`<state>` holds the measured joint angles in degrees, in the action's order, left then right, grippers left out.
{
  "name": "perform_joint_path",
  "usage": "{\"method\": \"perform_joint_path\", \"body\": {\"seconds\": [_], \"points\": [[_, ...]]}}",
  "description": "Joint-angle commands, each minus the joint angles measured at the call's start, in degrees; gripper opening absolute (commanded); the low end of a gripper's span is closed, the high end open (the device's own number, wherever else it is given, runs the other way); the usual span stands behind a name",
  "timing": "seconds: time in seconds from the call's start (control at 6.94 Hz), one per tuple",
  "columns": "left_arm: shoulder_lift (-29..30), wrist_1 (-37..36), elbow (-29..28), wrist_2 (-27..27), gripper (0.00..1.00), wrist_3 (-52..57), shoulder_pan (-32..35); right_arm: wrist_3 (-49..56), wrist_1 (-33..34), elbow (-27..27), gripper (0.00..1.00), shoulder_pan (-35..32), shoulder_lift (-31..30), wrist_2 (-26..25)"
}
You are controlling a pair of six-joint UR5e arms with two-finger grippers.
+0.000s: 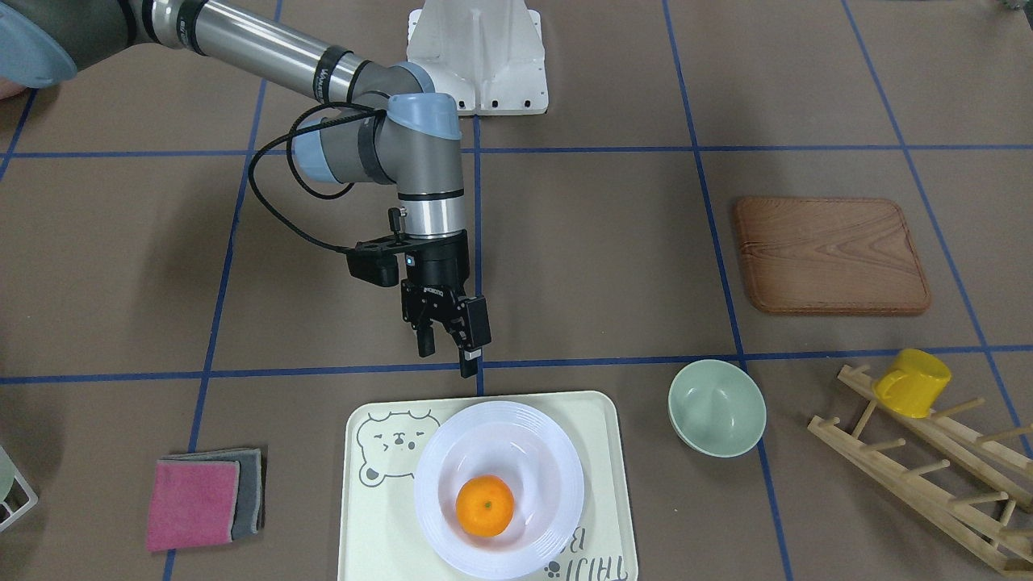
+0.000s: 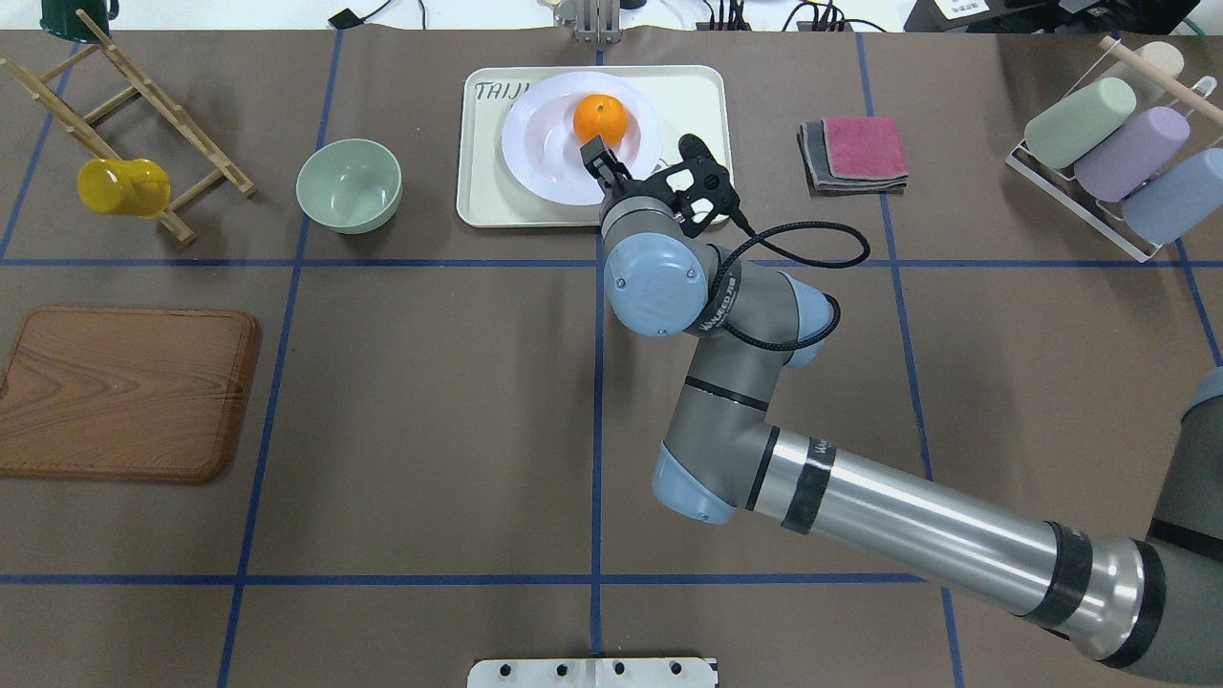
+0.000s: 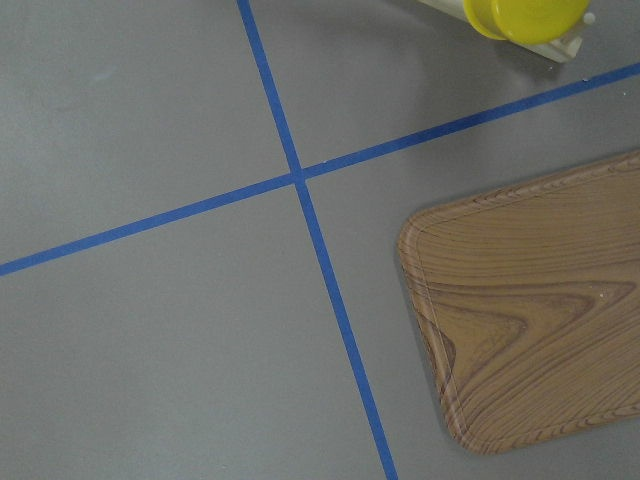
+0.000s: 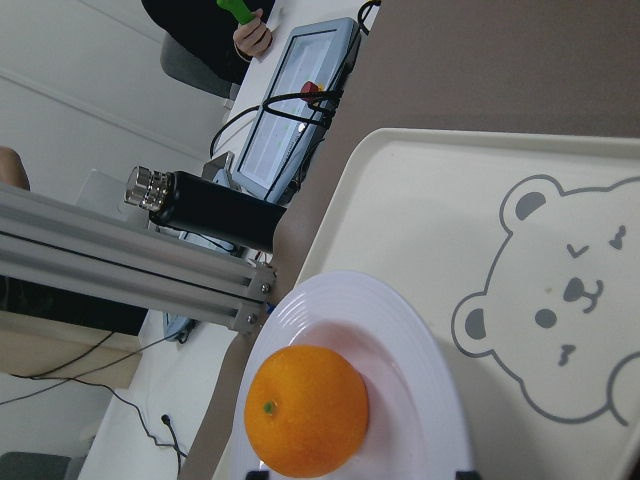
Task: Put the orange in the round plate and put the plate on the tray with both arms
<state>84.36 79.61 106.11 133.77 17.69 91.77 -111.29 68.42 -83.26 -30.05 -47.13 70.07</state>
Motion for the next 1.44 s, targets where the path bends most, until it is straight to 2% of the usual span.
{"method": "perform_joint_path", "body": {"seconds": [0.0, 0.14, 0.29, 0.43, 0.58, 0.72, 1.3], "points": [[-1.1, 0.0, -0.3, 0.0, 0.99, -0.2, 0.0, 21.2, 10.8, -16.5, 1.0, -6.6, -10.0, 17.4], [-1.1, -0.2, 0.1, 0.0, 0.99, -1.9, 0.1, 30.7, 16.3, -20.9, 1.0, -12.7, -12.4, 27.2], [-1.4, 0.1, 0.6, 1.0, 0.99, -6.0, 0.1, 42.9, 21.4, -22.2, 1.0, -18.4, -13.1, 34.4], [-1.6, 0.0, 2.3, 0.8, 0.99, -6.8, 0.2, 55.5, 24.5, -22.7, 1.0, -23.7, -15.3, 40.2], [-1.5, -0.2, 2.5, 1.0, 0.99, -10.4, 0.1, 67.1, 24.6, -24.1, 1.0, -29.0, -21.0, 45.1], [-1.4, 0.0, 3.0, 1.1, 0.99, -20.8, 0.1, 77.2, 24.5, -25.3, 1.0, -34.3, -27.1, 48.1], [-2.7, 2.0, 2.6, 0.8, 0.99, -23.2, -0.2, 104.8, 24.2, -25.2, 1.0, -53.0, -45.4, 59.4]]}}
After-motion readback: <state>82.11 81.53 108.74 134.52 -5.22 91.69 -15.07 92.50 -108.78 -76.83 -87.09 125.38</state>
